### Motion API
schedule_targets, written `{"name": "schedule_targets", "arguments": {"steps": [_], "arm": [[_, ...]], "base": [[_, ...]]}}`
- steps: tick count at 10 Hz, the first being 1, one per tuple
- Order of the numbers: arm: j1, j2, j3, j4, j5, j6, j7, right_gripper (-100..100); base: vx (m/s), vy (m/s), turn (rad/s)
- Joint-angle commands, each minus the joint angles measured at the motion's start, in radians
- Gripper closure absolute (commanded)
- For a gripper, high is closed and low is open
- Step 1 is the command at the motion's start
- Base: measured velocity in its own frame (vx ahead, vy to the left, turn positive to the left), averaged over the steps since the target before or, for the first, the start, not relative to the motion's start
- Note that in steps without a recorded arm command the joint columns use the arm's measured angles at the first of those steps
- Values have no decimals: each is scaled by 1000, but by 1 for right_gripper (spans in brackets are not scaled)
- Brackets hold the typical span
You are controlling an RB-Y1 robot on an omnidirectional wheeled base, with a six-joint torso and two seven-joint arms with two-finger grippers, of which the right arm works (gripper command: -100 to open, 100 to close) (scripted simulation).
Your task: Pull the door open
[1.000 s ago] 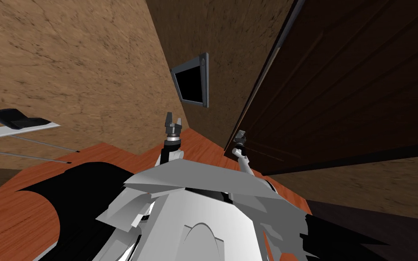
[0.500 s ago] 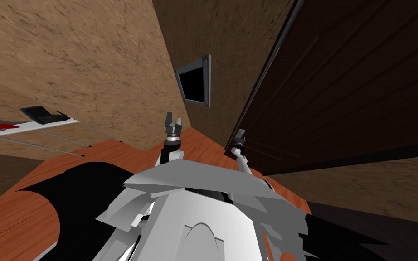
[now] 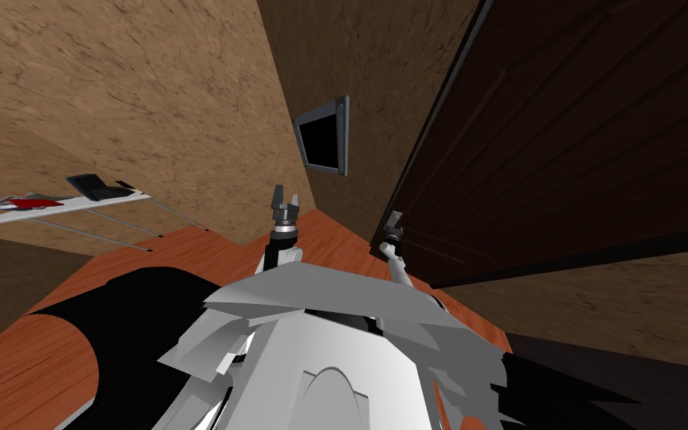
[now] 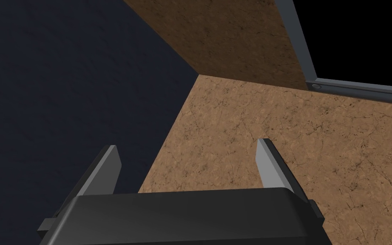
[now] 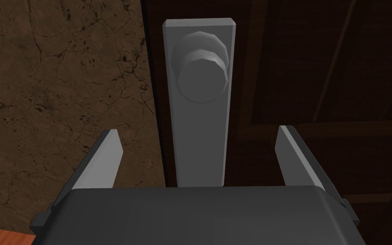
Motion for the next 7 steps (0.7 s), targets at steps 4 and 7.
{"name": "schedule_targets", "arguments": {"steps": [4,7], "arm": [[25,-72,-8,4,-13,5,-55,-100],[47,-134,-15,8,-26,9,-105,-100]], "base": [[113,1,93],[135,-11,117]]}}
